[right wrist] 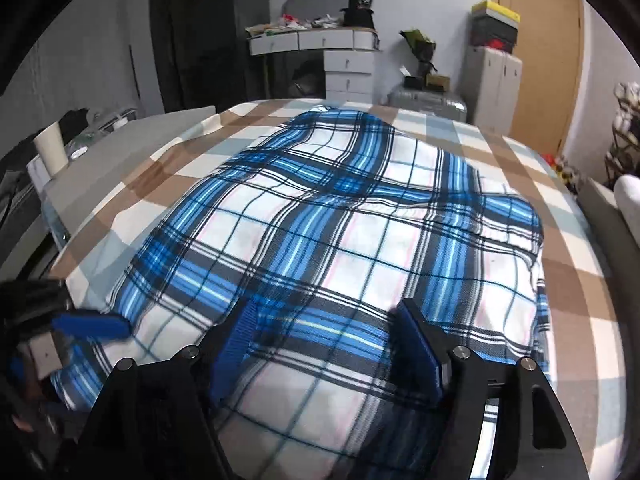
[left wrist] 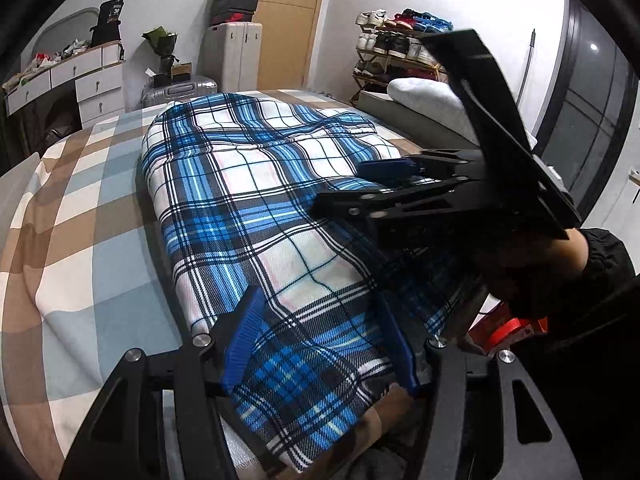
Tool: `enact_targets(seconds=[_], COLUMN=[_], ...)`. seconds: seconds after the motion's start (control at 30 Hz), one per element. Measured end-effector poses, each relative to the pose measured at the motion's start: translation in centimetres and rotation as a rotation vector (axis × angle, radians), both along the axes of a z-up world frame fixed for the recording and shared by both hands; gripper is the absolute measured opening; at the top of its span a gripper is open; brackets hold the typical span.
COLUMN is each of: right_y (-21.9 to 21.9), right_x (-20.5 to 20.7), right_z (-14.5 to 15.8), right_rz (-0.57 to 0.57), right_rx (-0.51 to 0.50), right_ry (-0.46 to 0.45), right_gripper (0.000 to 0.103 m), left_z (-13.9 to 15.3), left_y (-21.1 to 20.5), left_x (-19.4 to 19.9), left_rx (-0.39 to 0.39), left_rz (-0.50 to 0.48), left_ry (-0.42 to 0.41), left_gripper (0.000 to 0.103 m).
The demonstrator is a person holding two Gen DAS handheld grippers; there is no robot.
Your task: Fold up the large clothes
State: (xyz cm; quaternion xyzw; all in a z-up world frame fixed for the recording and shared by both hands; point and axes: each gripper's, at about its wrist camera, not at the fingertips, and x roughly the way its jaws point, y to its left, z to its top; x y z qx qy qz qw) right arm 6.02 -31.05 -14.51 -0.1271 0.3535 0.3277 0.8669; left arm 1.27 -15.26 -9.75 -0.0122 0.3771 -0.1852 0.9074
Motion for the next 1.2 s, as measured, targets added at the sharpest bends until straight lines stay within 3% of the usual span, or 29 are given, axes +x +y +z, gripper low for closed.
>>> enact_targets(seconds=[0.1,0.2,0.23,0.3,0.4,0.47,0.57,0.63,0.7,0.8,1.0,1.2], right_y=[-3.8,-7.9,-8.4,-8.0,-7.1,-6.0,-3.7,-2.2,-1.4,-2.5,-5.9,-3.2], right_x=[1.6,3.7,3.8,3.0,2.7,3.2,4.5,5.4,6.1,5.8,6.9,8.3], right_z=[-0.1,-0.8,-0.9,-0.6,0.6,1.8,2.7,1.7,-0.1,-0.6,0.6,1.8], right_rz=[-0.160,-0.271,-0.274,-0.264,-0.252,-0.202,-0.143,-0.103,-0.086,-0.066,-0.184,-0.139], right_rx=[-0.010,0.074,0.093,0.063,0.060,0.108,0.089,0.064,-0.001,-0.003,-0.005,0.030], right_ry=[-0.017,0.114,0.131,0.080,0.043,0.058,0.033,0.044,0.094,0.088,0.123,0.108], right_gripper=[0.072,0.073,0.073,0.072,0.072,0.072,0.073,0.073,0.073,0.074,0.074,0.075], left_z=[0.1,0.7,1.1,2.4,5.1,6.0,4.9,2.3,0.5,0.1,1.3,2.1], left_y=[0.0,0.3,0.5,0.8,0.7,0.2,-0.8,-0.7,0.4,1.6,2.7,2.2], left_x=[0.0,0.6,1.0,1.8,3.1,4.8,8.4,11.0,11.9,10.6,8.2,13.8], left_rx=[0.004,-0.012,-0.028,-0.051,-0.054,-0.014,0.060,0.109,0.071,0.040,0.038,0.068], left_rz=[-0.001,-0.016,-0.013,0.008,-0.001,0.000,0.018,0.070,0.091,0.080,0.067,0.136], left_ry=[0.004,0.041,0.056,0.057,-0.032,-0.069,-0.055,0.057,0.138,0.135,0.116,0.083], left_gripper=[0.053,0.053,0.053,0.053,0.054,0.063,0.063,0.063,0.063,0.063,0.063,0.063])
